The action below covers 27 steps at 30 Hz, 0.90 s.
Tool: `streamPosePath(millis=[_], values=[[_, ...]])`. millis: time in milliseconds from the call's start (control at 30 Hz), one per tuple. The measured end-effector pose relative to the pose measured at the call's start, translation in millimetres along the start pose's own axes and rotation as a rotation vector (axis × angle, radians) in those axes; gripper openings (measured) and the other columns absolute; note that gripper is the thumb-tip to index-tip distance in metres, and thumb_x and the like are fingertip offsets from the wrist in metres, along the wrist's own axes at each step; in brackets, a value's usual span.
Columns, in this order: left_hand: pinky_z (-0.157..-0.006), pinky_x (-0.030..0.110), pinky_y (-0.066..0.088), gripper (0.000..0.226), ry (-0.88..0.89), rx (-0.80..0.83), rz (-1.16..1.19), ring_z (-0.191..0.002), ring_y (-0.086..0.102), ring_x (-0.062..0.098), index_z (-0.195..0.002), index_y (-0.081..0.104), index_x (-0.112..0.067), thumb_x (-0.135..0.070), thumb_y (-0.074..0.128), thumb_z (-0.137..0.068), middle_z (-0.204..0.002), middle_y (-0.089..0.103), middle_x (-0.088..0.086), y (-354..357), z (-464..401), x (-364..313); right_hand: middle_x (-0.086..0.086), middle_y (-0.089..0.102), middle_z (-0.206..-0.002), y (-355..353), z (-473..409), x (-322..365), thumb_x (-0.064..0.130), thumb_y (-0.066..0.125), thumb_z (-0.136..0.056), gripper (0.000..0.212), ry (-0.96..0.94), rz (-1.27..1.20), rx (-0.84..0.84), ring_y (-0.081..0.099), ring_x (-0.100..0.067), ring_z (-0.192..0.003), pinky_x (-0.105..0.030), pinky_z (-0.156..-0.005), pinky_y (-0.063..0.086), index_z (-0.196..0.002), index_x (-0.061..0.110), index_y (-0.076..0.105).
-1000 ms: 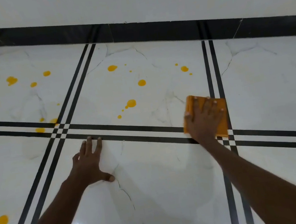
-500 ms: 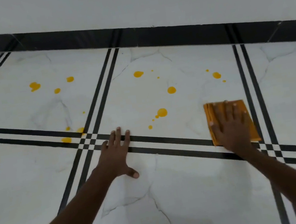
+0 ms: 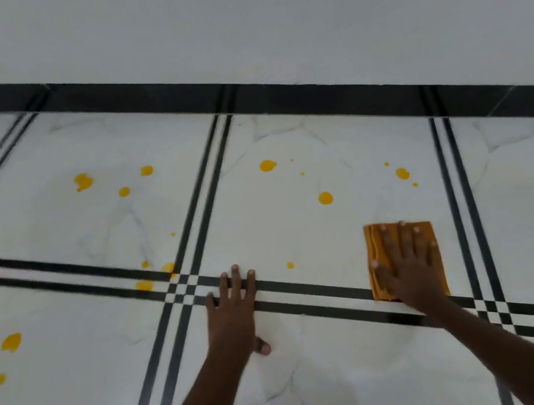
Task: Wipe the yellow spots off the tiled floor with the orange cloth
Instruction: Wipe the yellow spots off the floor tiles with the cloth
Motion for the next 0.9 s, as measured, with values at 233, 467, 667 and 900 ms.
streamPosePath(millis=[233,467,667,900], values=[[-0.120,0.051,0.019,0.156,0.006,-0.001,-0.039,-0.152,-0.015,0.033,-0.147,-0.032,-0.019,-0.074,0.079,-0.052,-0.155,-0.037,0.007,20.2,-11.9,2.5,-0.034,0.027,-0.162,-45.2,-158.1,-71.2,0.071,0.007,-0.086,0.097,0.303,-0.088,-0.130,0.026,-0.057,-0.149,-0.074,-0.117,0.020,-0.160,0.013,0.030],[-0.121,0.046,0.024,0.139,0.009,0.011,0.045,-0.153,0.004,0.028,-0.158,-0.009,-0.020,-0.069,0.078,-0.061,-0.167,-0.004,0.008,-12.0,-15.8,-1.6,-0.018,0.027,-0.168,-2.9,-88.0,174.3,0.058,0.037,-0.093,0.074,-0.359,-0.097,-0.102,0.022,-0.047,-0.155,-0.071,-0.122,0.015,-0.160,0.029,0.034],[-0.119,0.054,0.024,0.147,0.084,-0.097,0.050,-0.153,-0.003,0.035,-0.159,-0.001,-0.015,-0.082,0.069,-0.049,-0.166,-0.006,0.017,-62.4,-79.0,0.4,-0.012,0.027,-0.169,-3.6,-46.5,59.2,0.056,0.036,-0.096,0.071,-0.316,-0.043,-0.085,0.027,-0.041,-0.154,-0.069,-0.118,0.028,-0.161,0.028,0.031],[-0.121,0.050,0.002,0.150,0.082,-0.032,0.014,-0.152,-0.020,0.029,-0.156,-0.020,-0.027,-0.078,0.075,-0.052,-0.162,-0.029,0.009,-34.3,-104.2,15.7,-0.026,0.018,-0.169,-37.0,-177.8,27.9,0.068,0.010,-0.087,0.089,0.063,-0.066,-0.115,0.015,-0.052,-0.154,-0.071,-0.122,0.009,-0.164,0.025,0.020]])
Point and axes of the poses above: each hand's wrist, its own z-axis away from the middle knuckle, its own y-axis out of the palm, x = y × z, the point moved 8 cm from there along -z, towards the middle knuckle
